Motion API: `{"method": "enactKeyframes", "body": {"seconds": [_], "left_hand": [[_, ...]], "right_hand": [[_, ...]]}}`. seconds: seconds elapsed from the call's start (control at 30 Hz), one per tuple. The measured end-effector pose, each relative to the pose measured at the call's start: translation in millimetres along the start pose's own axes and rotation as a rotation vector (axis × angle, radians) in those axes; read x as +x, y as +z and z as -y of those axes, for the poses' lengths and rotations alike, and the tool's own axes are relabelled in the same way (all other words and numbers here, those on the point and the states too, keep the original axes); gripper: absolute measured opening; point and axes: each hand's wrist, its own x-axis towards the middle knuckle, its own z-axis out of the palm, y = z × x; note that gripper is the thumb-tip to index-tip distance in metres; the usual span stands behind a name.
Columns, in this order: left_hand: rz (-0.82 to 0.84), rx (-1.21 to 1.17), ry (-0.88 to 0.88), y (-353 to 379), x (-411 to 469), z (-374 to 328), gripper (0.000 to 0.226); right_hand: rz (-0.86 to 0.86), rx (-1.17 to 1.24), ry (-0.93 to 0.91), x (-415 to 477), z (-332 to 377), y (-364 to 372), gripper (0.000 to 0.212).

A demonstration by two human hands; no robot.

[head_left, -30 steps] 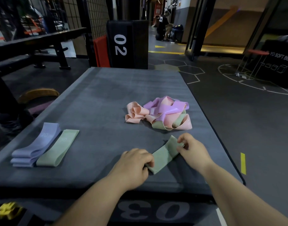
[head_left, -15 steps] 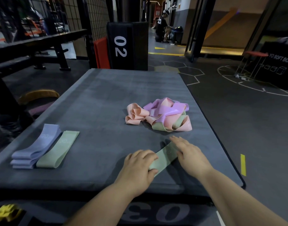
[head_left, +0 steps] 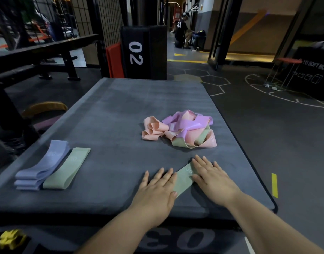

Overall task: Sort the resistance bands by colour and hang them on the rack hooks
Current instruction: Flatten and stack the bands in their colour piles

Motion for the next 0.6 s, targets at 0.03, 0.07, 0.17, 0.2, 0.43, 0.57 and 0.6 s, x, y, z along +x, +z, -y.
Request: {"method": "enactKeyframes", "body": {"seconds": [0.03,0.07,0.17,0.2,0.43,0.57,0.6], "left_hand": [[-0.001,0.005,-0.003,-0.2,-0.6,-0.6,0.055],[-0.004,0.01,-0.003,-0.3,-1.1,-1.3,0.055],[-0.009,0.017,-0.004,1.8,-1.6,-1.7,0.055],[-0.009,0.015,-0.003,2.4,-1.7,-1.5,0.055],[-0.221,-0.265,-0.038,4.2,0.4,0.9,0.034],[-0.353,-0.312,-0.091,-2.4,0.5,5.1,0.018],[-0.346,-0.295,-0.118,-4.9,1.4,6.4,0.02]], "right_hand": [[0.0,-0.002,0.006,0.4,0.2,0.5,0.058],[-0.002,-0.007,0.011,0.9,0.5,1.1,0.058],[0.0,-0.019,0.02,1.3,1.7,2.8,0.059],[0.001,-0.017,0.023,1.2,1.8,3.0,0.059],[-0.084,0.102,0.057,5.0,-0.7,-5.6,0.047],[-0.138,0.09,0.082,8.7,-1.0,-3.5,0.057],[-0.152,0.088,0.092,9.5,-0.5,-3.0,0.06]]}}
